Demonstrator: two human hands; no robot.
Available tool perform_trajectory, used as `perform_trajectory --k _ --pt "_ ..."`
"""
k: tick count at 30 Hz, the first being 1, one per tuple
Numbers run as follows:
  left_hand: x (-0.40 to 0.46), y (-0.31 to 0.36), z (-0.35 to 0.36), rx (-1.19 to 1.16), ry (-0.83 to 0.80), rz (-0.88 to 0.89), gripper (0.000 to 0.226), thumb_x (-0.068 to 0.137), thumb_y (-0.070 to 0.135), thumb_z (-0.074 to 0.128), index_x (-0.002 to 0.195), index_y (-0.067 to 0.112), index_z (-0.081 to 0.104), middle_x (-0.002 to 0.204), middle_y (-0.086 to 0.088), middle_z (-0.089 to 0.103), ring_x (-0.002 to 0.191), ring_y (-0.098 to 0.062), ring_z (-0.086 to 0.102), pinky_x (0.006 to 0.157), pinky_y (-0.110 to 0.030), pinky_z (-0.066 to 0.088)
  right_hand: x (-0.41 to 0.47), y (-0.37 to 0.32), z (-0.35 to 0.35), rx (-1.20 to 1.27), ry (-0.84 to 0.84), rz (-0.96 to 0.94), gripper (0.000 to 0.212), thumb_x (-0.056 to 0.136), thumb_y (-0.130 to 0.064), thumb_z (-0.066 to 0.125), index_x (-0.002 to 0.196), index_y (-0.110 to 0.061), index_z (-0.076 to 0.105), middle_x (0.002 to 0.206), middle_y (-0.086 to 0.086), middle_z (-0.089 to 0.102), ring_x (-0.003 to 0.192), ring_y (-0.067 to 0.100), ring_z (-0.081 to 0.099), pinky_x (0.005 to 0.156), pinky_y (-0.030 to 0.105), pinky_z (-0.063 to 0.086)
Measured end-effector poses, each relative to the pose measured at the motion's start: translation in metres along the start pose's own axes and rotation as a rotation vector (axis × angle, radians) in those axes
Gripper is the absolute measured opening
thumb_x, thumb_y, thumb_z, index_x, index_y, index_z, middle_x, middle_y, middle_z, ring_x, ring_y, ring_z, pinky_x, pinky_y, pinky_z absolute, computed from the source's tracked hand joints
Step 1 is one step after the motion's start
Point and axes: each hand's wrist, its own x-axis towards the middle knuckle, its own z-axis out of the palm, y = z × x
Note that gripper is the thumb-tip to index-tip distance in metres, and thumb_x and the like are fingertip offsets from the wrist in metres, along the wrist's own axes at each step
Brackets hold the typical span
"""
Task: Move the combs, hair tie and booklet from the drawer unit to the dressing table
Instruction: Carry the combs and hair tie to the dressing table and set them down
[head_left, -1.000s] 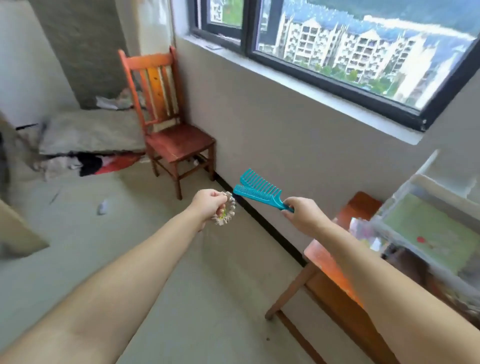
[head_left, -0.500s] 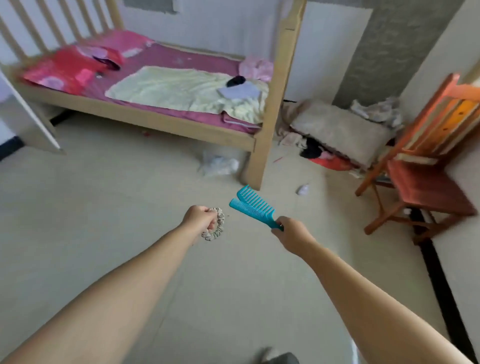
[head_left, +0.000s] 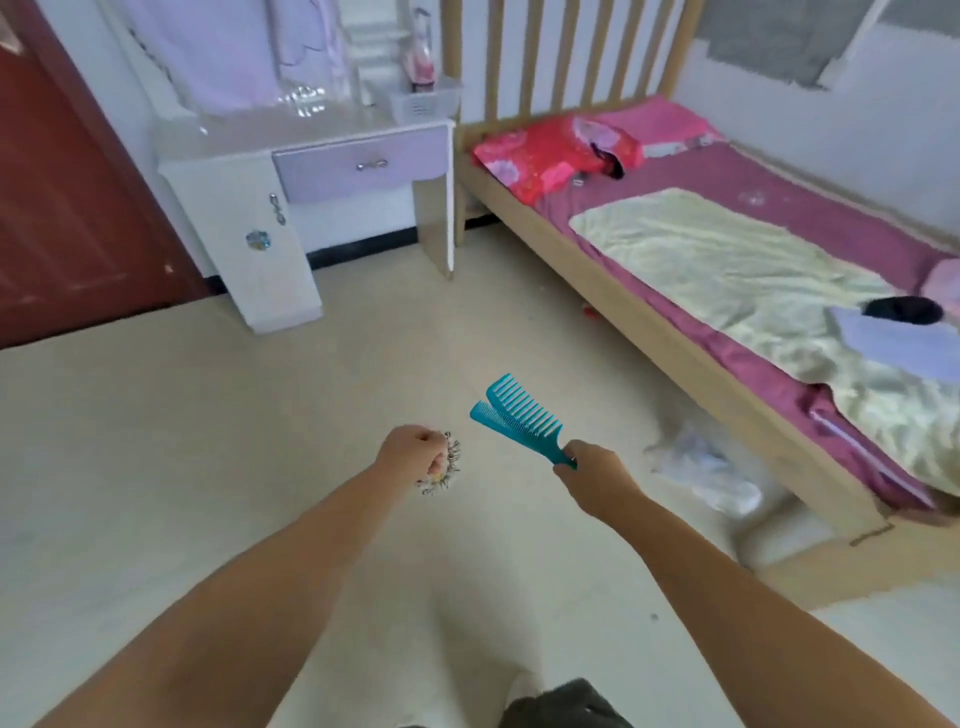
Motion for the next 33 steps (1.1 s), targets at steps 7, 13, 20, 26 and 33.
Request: perform_trajectory --k 7,13,20,26,33 --pt "0.119 0.028 -0.071 -0.219 0.193 -0.12 0.029 0.09 0.001 0.044 0.061 0.007 0.048 0.056 -0.009 0.044 0.024 -0.001 0.039 0.03 -0.01 0.032 0.184 -0.093 -0.013 -0.135 -0.123 -0.254 0.026 0.092 -0.02 0.047 0.107 -0.003 0.059 0.107 0.018 0.064 0.1 0.033 0.058 0.078 0.035 0.044" --pt "0.268 0.065 -0.139 -0.172 0.274 -0.073 0.019 0.088 0.005 0.046 0.071 0.004 0.053 0.055 -0.007 0.049 0.038 -0.01 0.044 0.037 -0.012 0.034 0.343 -0.19 -0.018 -0.115 -0.131 -0.33 0.023 0.093 -0.02 0.046 0.103 -0.004 0.058 0.102 0.015 0.064 0.079 0.025 0.054 0.062 0.027 0.035" --pt "0.438 0.157 -0.242 -0.142 0.26 -0.028 0.027 0.087 0.007 0.048 0.061 0.013 0.052 0.056 -0.004 0.051 0.043 -0.01 0.044 0.038 -0.01 0.036 0.515 -0.295 -0.062 -0.109 -0.07 -0.299 0.023 0.093 -0.021 0.047 0.106 -0.007 0.059 0.103 0.012 0.065 0.076 0.018 0.052 0.064 0.027 0.04" --pt "0.6 0.218 -0.298 -0.087 0.271 0.001 0.024 0.086 0.009 0.05 0.063 0.012 0.054 0.056 -0.004 0.051 0.048 -0.013 0.044 0.049 -0.02 0.037 0.677 -0.364 -0.084 -0.099 -0.062 -0.315 0.024 0.093 -0.019 0.046 0.107 -0.005 0.059 0.105 0.013 0.065 0.075 0.019 0.052 0.06 0.024 0.039" --pt "0.788 0.287 -0.356 -0.186 0.353 -0.009 0.019 0.085 0.009 0.052 0.068 0.008 0.059 0.059 -0.006 0.054 0.055 -0.02 0.048 0.059 -0.027 0.041 0.89 -0.456 -0.12 -0.144 -0.071 -0.41 0.023 0.09 -0.016 0.047 0.101 -0.002 0.061 0.102 0.017 0.066 0.081 0.028 0.058 0.068 0.034 0.045"
